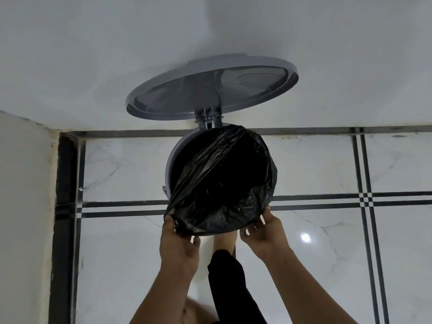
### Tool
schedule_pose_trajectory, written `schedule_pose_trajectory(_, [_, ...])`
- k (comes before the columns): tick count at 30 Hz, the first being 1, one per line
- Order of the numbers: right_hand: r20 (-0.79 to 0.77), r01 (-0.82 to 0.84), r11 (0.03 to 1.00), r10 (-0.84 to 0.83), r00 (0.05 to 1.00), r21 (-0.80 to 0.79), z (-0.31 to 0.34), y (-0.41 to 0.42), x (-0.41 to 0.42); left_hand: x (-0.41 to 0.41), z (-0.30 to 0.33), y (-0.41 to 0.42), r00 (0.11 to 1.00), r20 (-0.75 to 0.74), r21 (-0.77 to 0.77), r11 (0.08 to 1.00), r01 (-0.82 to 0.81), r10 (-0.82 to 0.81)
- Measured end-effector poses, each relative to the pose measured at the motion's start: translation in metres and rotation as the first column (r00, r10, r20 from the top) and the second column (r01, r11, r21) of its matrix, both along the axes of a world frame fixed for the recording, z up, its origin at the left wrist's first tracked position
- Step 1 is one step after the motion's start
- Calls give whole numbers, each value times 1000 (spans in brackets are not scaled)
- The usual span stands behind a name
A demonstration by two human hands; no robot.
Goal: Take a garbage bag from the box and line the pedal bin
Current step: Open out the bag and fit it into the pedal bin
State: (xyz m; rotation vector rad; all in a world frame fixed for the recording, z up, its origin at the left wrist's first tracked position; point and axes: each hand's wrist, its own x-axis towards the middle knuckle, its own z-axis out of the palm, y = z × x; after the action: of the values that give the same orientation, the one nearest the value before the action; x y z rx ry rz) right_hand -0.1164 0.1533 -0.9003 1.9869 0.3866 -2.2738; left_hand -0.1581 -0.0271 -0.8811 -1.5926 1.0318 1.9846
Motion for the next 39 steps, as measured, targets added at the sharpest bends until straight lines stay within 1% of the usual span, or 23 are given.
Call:
schedule_pose_trajectory(3, [49, -104, 994, 102, 994, 33, -4, 14, -4, -16, -9, -11, 994, 8, -72, 991, 109, -109])
schedule_pose_trajectory(5, [90, -165, 983, 157, 983, 85, -6, 23, -5, -27, -14, -16, 985, -9, -176, 970, 170, -174])
schedule_pose_trajectory(8, [121, -232, 950, 210, 970, 209, -4, 34, -11, -44, -15, -23, 978, -57, -333, 927, 172, -202])
schedule_pose_trajectory(10, [62, -262, 924, 255, 965, 278, 2, 41, -17, -53, -11, -25, 971, -99, -415, 896, 157, -216])
schedule_pose_trajectory(11, [40, -280, 908, 282, 959, 312, 4, 45, -20, -58, -10, -27, 962, -105, -473, 864, 175, -252])
schedule_pose_trajectory(13, [60, -330, 864, 333, 941, 380, 7, 53, -28, -67, -8, -29, 939, -92, -581, 784, 220, -332])
schedule_pose_trajectory(16, [67, -390, 818, 401, 914, 423, 16, 64, -43, -78, -8, -32, 889, -99, -665, 695, 275, -447])
schedule_pose_trajectory(20, [118, -486, 718, 499, 859, 498, 25, 71, -51, -91, -5, -33, 779, -24, -795, 485, 366, -627])
schedule_pose_trajectory(22, [130, -491, 708, 500, 856, 508, 24, 73, -53, -101, -5, -32, 750, -8, -804, 450, 388, -661])
schedule_pose_trajectory(26, [206, -521, 708, 487, 849, 477, 18, 80, -58, -121, -8, -30, 687, 43, -783, 403, 474, -725])
schedule_pose_trajectory(29, [204, -518, 709, 484, 851, 479, 13, 83, -57, -130, -13, -34, 612, 63, -779, 345, 525, -788])
schedule_pose_trajectory(31, [211, -526, 683, 493, 844, 507, 12, 85, -58, -134, -16, -38, 569, 61, -778, 318, 541, -820])
schedule_pose_trajectory(33, [224, -570, 638, 542, 810, 518, 14, 86, -61, -137, -18, -40, 530, 78, -776, 283, 564, -844])
schedule_pose_trajectory(36, [292, -663, 553, 613, 734, 505, 17, 88, -68, -138, -15, -40, 522, 62, -731, 318, 604, -851])
schedule_pose_trajectory(38, [377, -738, 438, 658, 652, 513, 20, 89, -73, -137, -10, -38, 489, 55, -710, 310, 633, -870])
schedule_pose_trajectory(39, [415, -771, 364, 682, 603, 523, 22, 90, -75, -137, -8, -37, 487, 38, -696, 327, 640, -873])
